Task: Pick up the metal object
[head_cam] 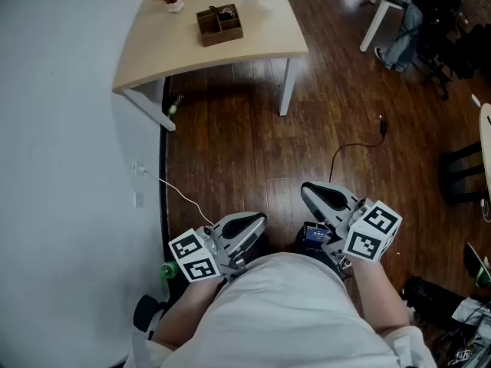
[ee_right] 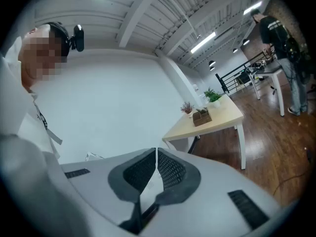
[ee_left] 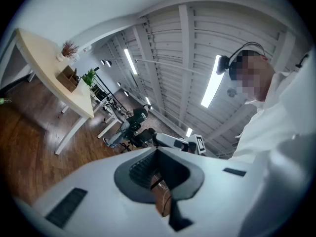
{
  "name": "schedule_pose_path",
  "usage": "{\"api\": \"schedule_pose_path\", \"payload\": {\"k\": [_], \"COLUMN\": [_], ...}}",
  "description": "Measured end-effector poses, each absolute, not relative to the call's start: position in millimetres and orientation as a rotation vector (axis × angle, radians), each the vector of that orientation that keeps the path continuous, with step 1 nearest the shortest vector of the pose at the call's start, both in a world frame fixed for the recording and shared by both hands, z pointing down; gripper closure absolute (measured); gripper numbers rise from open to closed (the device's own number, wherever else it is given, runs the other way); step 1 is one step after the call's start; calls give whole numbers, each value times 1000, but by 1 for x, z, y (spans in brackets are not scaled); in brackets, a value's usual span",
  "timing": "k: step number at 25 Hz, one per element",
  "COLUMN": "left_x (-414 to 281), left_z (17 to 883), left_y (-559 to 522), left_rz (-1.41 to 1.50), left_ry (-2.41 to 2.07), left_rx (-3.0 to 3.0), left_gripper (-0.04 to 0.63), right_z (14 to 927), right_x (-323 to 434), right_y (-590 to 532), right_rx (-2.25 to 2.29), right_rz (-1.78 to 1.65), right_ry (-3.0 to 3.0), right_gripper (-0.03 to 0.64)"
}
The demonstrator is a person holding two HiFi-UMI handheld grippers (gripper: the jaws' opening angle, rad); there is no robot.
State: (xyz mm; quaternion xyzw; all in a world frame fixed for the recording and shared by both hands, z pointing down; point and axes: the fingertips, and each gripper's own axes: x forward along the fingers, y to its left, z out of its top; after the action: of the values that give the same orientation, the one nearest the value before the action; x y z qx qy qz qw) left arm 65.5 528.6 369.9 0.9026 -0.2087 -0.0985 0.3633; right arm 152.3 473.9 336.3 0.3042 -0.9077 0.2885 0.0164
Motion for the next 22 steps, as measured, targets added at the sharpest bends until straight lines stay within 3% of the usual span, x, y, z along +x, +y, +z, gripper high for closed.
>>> {"api": "schedule_pose_path", "payload": {"k": [13, 22], "left_x": [29, 25], "left_z": [366, 370], "left_y": [519, 451], "left_rz": [-272, -287], "left_ry": [-624, -795], "left_rx": [2320, 2288], "left_gripper": [598, 598], "right_z": [337, 354], "right_x": [134, 146], "right_y": [461, 380], "right_rx": [946, 860], "right_rz": [875, 845], "right_ry": [-2783, -2805], "right_gripper": [621, 621]}}
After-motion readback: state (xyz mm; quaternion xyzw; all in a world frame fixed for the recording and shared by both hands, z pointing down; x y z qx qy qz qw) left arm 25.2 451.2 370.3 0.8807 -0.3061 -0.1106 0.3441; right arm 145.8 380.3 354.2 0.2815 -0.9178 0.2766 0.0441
